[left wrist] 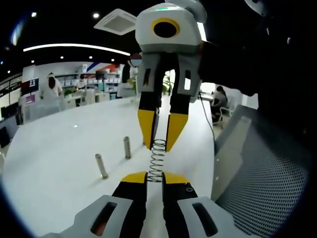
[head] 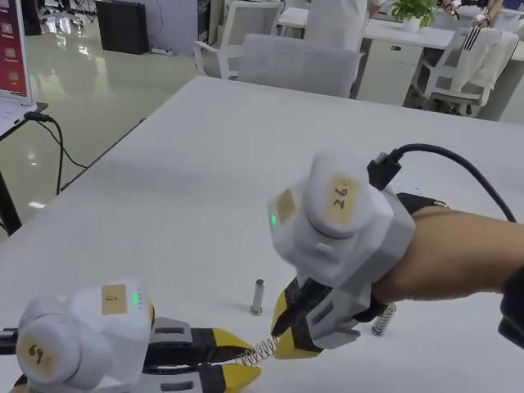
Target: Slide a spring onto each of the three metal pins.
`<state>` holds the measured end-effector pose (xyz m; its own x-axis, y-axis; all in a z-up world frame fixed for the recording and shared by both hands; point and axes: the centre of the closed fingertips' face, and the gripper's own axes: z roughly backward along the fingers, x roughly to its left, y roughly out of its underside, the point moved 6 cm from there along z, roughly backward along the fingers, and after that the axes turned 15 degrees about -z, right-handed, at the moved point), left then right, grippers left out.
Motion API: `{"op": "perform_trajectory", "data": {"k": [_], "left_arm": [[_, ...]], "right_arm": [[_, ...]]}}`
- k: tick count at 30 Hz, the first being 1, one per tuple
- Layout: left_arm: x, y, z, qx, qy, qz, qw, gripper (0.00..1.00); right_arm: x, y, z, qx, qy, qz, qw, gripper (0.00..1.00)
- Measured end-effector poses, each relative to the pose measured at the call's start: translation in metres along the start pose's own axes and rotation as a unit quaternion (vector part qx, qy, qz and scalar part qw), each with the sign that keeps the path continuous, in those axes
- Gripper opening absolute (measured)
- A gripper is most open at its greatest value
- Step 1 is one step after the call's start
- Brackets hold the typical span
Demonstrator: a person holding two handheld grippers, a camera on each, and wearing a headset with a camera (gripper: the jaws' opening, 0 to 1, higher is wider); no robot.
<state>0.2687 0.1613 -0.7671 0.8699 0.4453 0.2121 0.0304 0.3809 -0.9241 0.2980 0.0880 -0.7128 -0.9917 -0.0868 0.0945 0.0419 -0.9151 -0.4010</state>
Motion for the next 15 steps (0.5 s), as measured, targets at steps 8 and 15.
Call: {"op": "perform_trajectory", "data": {"k": [8,15], "left_arm": [[-0.001,-0.003,0.000,0.000,-0.001,-0.003,1.0000,0.03],[0.000,-0.007,-0.001,-0.005,-0.004,-0.008,0.9999,0.03]], "right_arm": [[0.004,-0.013,0.007,-0.027,0.001,0.010,0.9996,0.08],[0.007,-0.022,0.011,-0.044,0.003,0.017,0.9989,0.08]]}}
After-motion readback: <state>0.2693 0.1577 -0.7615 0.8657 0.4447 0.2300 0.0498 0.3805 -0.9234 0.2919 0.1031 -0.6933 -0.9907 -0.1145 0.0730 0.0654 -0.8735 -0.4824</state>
